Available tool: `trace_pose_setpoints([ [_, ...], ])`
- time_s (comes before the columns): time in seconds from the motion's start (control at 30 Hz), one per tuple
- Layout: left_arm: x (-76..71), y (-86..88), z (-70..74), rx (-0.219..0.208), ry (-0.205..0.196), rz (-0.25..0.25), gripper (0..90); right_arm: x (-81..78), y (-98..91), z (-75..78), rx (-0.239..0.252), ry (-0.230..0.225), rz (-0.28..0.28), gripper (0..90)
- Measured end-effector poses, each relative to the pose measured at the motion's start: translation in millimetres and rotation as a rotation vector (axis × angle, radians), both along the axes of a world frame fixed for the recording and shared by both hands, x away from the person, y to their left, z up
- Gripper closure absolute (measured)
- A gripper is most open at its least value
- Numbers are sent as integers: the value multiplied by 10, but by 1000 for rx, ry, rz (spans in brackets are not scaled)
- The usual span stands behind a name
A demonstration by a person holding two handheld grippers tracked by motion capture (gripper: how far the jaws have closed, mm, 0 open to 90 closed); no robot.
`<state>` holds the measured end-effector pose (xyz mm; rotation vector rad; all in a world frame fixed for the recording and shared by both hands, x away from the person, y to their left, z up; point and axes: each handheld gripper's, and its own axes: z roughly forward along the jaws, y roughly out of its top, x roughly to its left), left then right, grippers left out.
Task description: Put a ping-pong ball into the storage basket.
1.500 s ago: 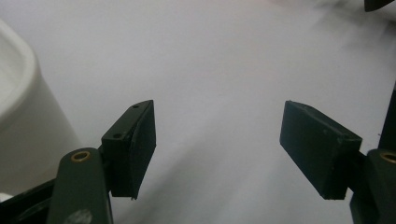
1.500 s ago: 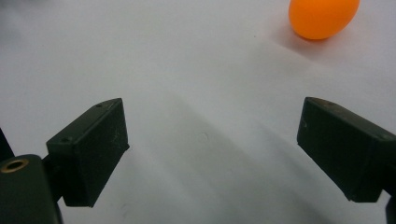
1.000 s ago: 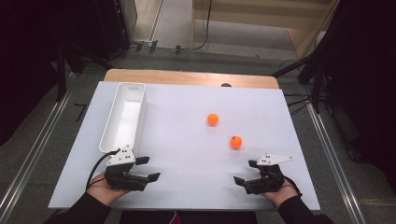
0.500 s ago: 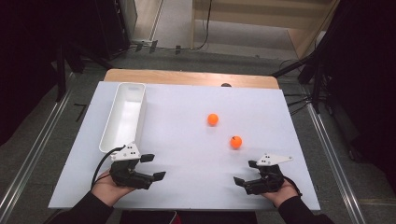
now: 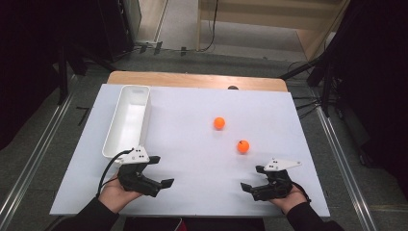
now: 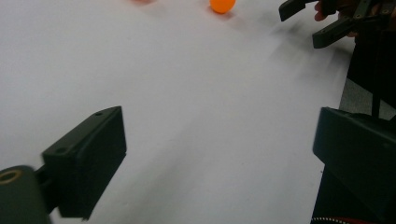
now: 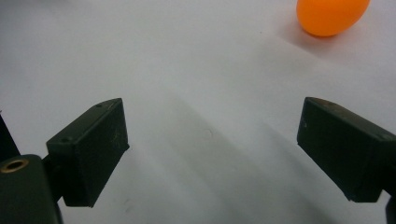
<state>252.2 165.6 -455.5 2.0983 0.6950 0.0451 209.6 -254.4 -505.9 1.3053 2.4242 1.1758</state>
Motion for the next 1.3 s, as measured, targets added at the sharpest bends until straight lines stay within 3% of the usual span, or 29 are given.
trace_pose_setpoints([
  [0.4,44,-99,17,-16,-9,11,20,-1,0,3,4,2,0,73],
  [1.3,194,-311,-15,8,-14,40,22,4,-6,8,0,-29,-2,73],
])
